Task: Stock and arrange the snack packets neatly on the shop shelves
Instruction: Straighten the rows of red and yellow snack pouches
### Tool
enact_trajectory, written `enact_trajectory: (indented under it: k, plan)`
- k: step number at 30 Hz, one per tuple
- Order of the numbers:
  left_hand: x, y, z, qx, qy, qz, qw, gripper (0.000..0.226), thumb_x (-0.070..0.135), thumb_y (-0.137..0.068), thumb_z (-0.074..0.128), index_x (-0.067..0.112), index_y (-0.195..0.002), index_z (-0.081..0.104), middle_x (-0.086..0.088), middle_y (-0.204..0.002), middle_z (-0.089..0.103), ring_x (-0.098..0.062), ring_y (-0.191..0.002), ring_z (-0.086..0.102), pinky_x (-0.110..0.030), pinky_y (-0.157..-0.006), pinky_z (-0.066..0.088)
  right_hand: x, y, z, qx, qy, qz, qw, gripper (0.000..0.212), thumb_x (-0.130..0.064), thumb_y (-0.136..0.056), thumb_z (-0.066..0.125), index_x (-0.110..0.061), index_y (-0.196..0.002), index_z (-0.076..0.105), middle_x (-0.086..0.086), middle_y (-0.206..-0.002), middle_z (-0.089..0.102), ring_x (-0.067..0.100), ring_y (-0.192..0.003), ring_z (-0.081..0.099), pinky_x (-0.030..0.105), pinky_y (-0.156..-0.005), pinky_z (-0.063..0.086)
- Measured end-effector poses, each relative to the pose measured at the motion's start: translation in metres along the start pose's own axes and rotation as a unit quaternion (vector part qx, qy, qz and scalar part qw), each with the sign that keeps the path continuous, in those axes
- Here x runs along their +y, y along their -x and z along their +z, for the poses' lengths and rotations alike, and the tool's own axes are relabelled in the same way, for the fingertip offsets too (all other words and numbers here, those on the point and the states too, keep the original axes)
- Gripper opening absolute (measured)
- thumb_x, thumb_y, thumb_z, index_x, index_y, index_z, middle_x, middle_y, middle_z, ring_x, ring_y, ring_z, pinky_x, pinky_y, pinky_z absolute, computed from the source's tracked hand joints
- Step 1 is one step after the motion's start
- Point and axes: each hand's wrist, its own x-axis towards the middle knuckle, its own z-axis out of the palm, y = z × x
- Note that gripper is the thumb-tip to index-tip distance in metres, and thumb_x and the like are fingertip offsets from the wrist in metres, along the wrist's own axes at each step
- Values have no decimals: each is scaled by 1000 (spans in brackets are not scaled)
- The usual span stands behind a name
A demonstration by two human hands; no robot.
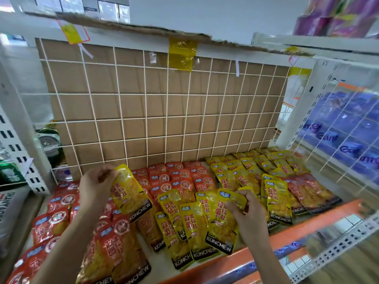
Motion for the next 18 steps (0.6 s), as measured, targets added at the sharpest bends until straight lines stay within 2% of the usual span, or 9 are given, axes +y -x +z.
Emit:
enact_trajectory:
  k: [1,4,6,9,12,15,16,18]
  plan:
    - [4,0,0,0,5,15,1000,9,-3,-85,62,0,-91,67,-12,-82,66,12,-58,53,-4,-55,38,2,-1,-3,4,2,5,1000,25,-21,-79,71,-23,-96,53,-4,-77,55,15,-68,45,15,-57,35]
    - [14,2,7,-21,-9,74,997,11,-5,-83,63,4,-89,66,20,-73,65,15,-65,54,-2,-61,38,8,-3,-15,15,9,15,1000,26,-24,-79,70,-23,-100,54,-6,-87,58,14,-81,51,24,-64,36]
    - [21,6,15,-40,-17,107,993,16,-5,-83,64,10,-88,64,35,-77,62,16,-68,54,-1,-63,38,14,-5,-25,25,16,16,999,27,-25,-79,70,-21,-101,55,-8,-85,60,14,-78,54,20,-63,36]
    - [32,13,31,-21,8,148,989,16,-1,-85,63,15,-88,63,34,-82,62,14,-71,55,-4,-65,40,25,-12,-44,37,18,23,999,26,-25,-80,69,-20,-100,54,-13,-70,50,10,-62,44,14,-51,32]
    - [46,16,48,6,53,156,986,8,10,-85,59,17,-87,62,33,-80,62,13,-71,55,-6,-66,41,37,-22,-64,41,22,33,998,26,-25,-79,70,-20,-100,55,-9,-77,57,12,-67,49,14,-54,32]
    - [55,19,63,-11,61,138,989,6,8,-85,61,10,-90,62,31,-81,64,12,-72,55,-6,-68,41,53,-33,-83,55,15,38,998,23,-22,-78,71,-19,-97,58,-2,-79,63,18,-74,56,25,-62,39]
    - [58,23,68,-24,56,128,990,9,3,-87,61,10,-91,62,32,-82,64,13,-74,55,-6,-70,41,57,-37,-90,59,14,42,997,22,-21,-79,71,-19,-96,58,1,-77,63,22,-72,56,29,-61,40]
    - [64,32,81,-50,37,120,991,20,-2,-87,60,17,-88,63,33,-84,63,15,-77,56,-3,-71,40,65,-45,-103,59,19,49,997,20,-20,-80,70,-18,-95,58,4,-73,61,22,-64,52,28,-56,37]
